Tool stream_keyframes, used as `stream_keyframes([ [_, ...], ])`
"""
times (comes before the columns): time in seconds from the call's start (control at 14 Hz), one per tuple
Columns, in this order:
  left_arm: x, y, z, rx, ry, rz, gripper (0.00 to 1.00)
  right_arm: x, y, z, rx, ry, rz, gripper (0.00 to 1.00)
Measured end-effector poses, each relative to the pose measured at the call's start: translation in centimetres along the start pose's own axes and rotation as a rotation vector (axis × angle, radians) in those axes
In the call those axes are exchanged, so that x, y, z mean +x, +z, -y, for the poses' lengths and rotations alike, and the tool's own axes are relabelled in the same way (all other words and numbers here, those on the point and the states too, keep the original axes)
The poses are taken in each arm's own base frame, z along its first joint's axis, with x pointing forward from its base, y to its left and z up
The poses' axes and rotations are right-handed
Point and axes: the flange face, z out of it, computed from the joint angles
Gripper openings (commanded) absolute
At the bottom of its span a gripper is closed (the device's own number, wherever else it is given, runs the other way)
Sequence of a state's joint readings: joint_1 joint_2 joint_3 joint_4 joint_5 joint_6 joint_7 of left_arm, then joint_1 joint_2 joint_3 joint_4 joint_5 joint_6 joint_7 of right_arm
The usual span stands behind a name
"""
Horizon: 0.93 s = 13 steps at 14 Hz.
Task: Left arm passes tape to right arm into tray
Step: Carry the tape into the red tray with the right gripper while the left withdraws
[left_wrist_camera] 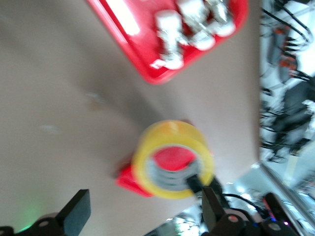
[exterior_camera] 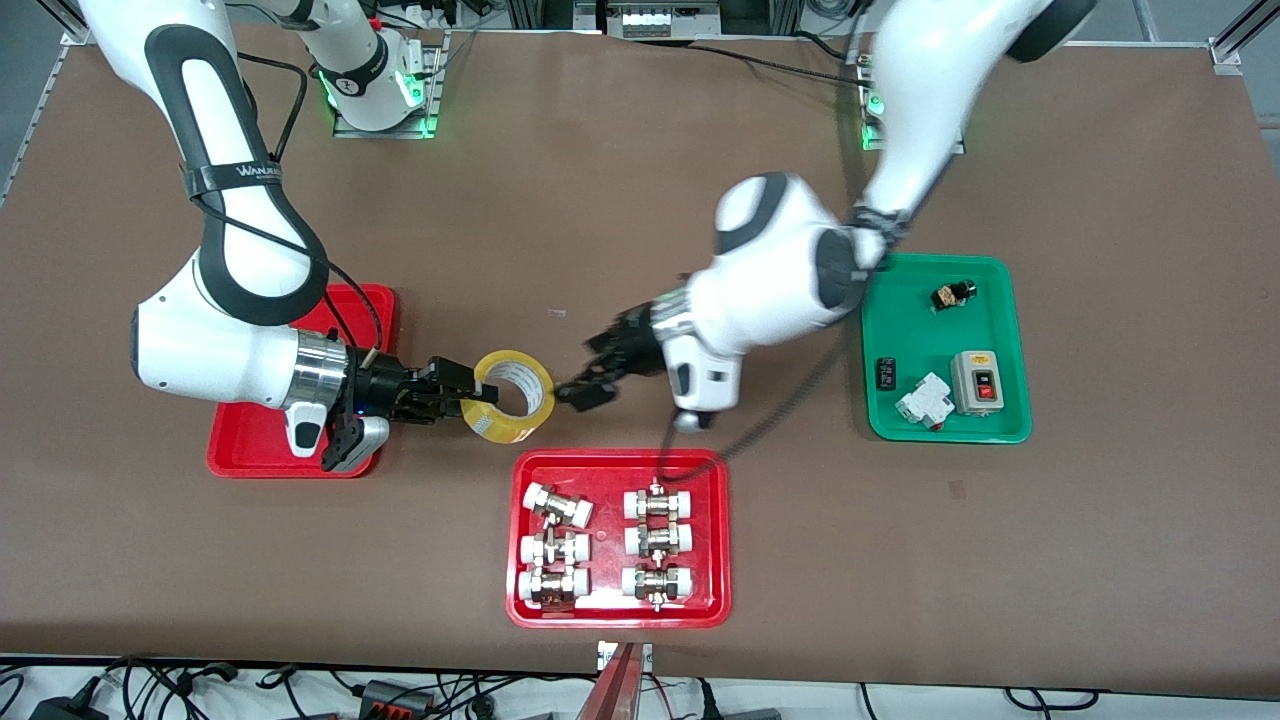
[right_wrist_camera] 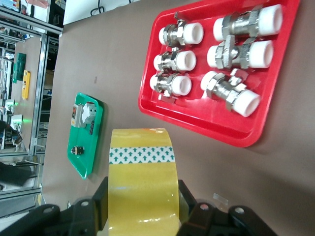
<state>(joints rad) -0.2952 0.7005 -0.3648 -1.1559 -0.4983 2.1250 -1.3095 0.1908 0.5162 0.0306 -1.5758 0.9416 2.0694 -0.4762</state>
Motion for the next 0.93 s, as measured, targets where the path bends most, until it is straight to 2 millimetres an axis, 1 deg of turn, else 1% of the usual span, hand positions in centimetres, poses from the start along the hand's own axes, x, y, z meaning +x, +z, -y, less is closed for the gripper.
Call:
stream_keyframes([
  [0.07,1.9,-3.5,0.8,0.083,-0.006,-0.015,1.00,0.0,-1.0,-1.1,-0.001,0.011,0.007,0.00],
  [0.14,3.6,-6.8,1.6,0.151,-0.011,-0.042,1.00,-0.3,-2.4,-2.7,-0.006,0.022,0.030,0.00],
  [0.21,4.9,-9.9,2.5,0.204,-0.009,-0.083,1.00,-0.7,-4.1,-4.7,-0.020,0.027,0.061,0.00],
  [0.29,5.3,-12.8,3.4,0.252,-0.004,-0.130,1.00,-1.3,-6.1,-7.0,-0.033,0.025,0.092,0.00],
  [0.36,5.3,-15.4,4.2,0.297,0.001,-0.187,1.00,-2.1,-8.1,-9.4,-0.042,0.017,0.122,0.00],
  [0.5,5.2,-19.8,5.9,0.380,0.006,-0.327,1.00,-4.2,-11.5,-14.5,-0.043,-0.006,0.170,0.00],
  [0.57,5.2,-21.4,6.6,0.434,0.026,-0.416,1.00,-5.4,-12.7,-17.2,-0.031,-0.019,0.182,0.00],
  [0.64,4.9,-22.6,7.3,0.504,0.093,-0.496,1.00,-6.6,-13.5,-19.8,-0.018,-0.034,0.191,0.00],
  [0.71,4.5,-23.5,7.8,0.590,0.205,-0.540,1.00,-7.9,-13.9,-22.4,-0.008,-0.053,0.203,0.00],
  [0.79,4.4,-24.2,8.2,0.665,0.321,-0.549,1.00,-9.0,-13.9,-24.8,0.001,-0.076,0.213,0.00],
  [0.86,4.6,-24.8,8.4,0.720,0.437,-0.536,1.00,-10.0,-13.7,-27.0,0.010,-0.100,0.223,0.00],
  [0.93,5.3,-25.5,8.6,0.761,0.547,-0.506,1.00,-10.9,-13.4,-28.8,0.018,-0.118,0.235,0.06],
])
